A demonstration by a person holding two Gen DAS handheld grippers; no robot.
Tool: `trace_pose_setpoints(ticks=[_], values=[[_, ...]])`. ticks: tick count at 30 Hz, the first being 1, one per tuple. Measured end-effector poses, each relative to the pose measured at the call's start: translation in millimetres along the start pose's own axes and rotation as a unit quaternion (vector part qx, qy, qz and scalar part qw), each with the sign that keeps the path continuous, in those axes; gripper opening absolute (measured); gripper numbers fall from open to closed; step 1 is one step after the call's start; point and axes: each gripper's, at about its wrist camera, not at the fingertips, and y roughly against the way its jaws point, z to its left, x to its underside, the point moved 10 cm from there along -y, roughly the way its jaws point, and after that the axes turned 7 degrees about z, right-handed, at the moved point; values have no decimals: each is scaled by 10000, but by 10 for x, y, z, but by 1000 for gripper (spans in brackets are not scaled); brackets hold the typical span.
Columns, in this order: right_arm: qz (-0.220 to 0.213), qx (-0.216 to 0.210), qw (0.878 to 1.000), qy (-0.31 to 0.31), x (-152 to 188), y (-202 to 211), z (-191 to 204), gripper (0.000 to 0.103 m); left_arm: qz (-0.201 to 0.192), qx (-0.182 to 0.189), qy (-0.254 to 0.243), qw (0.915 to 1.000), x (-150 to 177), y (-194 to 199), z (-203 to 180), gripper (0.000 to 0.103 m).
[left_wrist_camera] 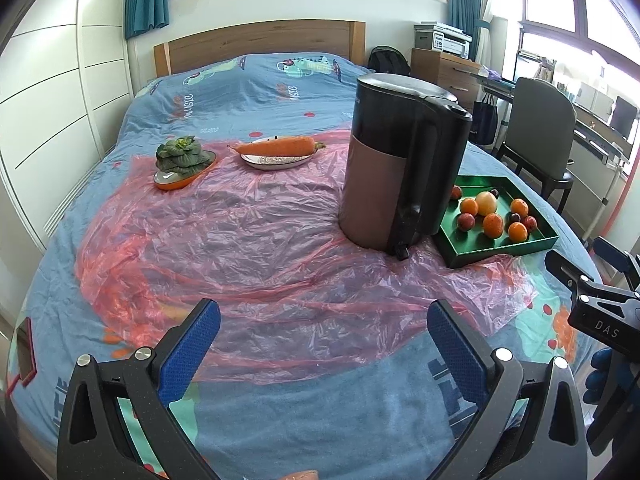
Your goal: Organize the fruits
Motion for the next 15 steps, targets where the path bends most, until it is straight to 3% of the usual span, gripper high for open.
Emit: trace_pose_setpoints(ticks=[15], values=[[-16, 131, 9998, -139, -62, -3, -316, 103, 49, 26, -87, 9999, -74, -37, -145, 102]])
